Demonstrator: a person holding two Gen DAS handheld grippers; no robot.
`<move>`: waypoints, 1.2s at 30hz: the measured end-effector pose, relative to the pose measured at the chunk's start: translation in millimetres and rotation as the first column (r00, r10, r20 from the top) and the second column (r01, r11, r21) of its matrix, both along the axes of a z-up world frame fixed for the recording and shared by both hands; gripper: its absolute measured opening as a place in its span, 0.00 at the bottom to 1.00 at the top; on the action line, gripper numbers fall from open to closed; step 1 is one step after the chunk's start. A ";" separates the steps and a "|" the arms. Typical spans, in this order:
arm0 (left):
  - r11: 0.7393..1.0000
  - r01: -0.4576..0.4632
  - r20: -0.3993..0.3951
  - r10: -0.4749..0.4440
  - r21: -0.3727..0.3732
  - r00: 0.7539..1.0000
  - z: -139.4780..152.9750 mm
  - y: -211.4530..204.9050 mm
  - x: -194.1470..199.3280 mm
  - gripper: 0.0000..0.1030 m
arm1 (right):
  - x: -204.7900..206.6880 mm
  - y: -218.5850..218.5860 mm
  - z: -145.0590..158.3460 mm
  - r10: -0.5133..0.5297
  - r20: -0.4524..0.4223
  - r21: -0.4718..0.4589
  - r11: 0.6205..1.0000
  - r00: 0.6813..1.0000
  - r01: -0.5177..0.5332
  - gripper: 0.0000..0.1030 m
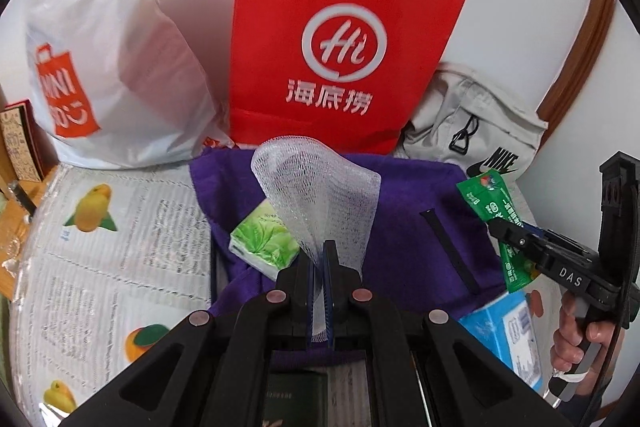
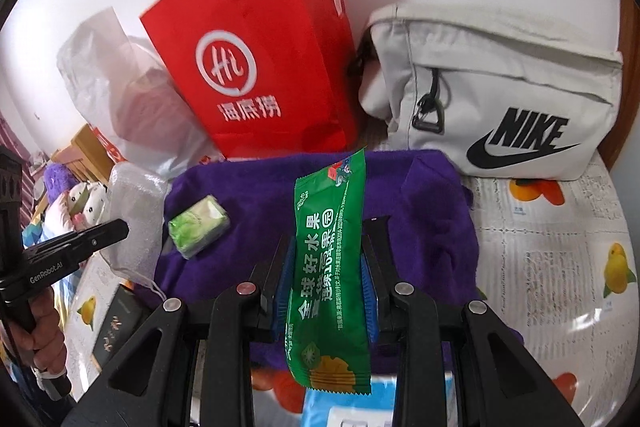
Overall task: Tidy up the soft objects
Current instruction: 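Lower and open the right tool on the towel while the left tool releases the mesh bag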
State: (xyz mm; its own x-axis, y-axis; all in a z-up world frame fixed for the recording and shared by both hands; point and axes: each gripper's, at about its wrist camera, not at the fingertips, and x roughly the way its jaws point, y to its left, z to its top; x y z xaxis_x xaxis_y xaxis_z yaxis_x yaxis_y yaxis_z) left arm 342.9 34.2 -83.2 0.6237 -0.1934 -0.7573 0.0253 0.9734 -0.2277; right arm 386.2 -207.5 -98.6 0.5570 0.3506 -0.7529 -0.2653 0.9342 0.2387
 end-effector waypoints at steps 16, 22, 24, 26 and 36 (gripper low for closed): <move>1.000 -0.004 -0.151 0.004 0.000 0.989 -53.3 1.4 34.6 0.05 | 31.6 17.5 -52.6 0.042 -0.150 -0.076 0.996 0.988 -0.054 0.32; 1.000 0.021 -0.171 -0.020 0.001 0.985 -60.1 -3.5 37.1 0.05 | 35.9 19.8 -60.9 0.049 -0.184 -0.078 0.995 0.982 -0.064 0.33; 1.000 0.030 -0.177 -0.030 -0.004 0.984 -60.7 -4.0 37.1 0.16 | 36.3 20.3 -60.1 0.048 -0.176 -0.080 0.995 0.983 -0.063 0.34; 0.999 0.040 -0.174 -0.040 -0.007 0.984 -59.3 -5.6 36.5 0.26 | 35.9 20.0 -59.2 0.053 -0.177 -0.078 0.995 0.983 -0.067 0.41; 0.995 0.022 -0.158 -0.006 0.099 0.987 -42.5 -5.2 21.3 0.50 | 17.2 14.6 -30.2 0.009 -0.087 -0.134 0.991 0.996 -0.021 0.62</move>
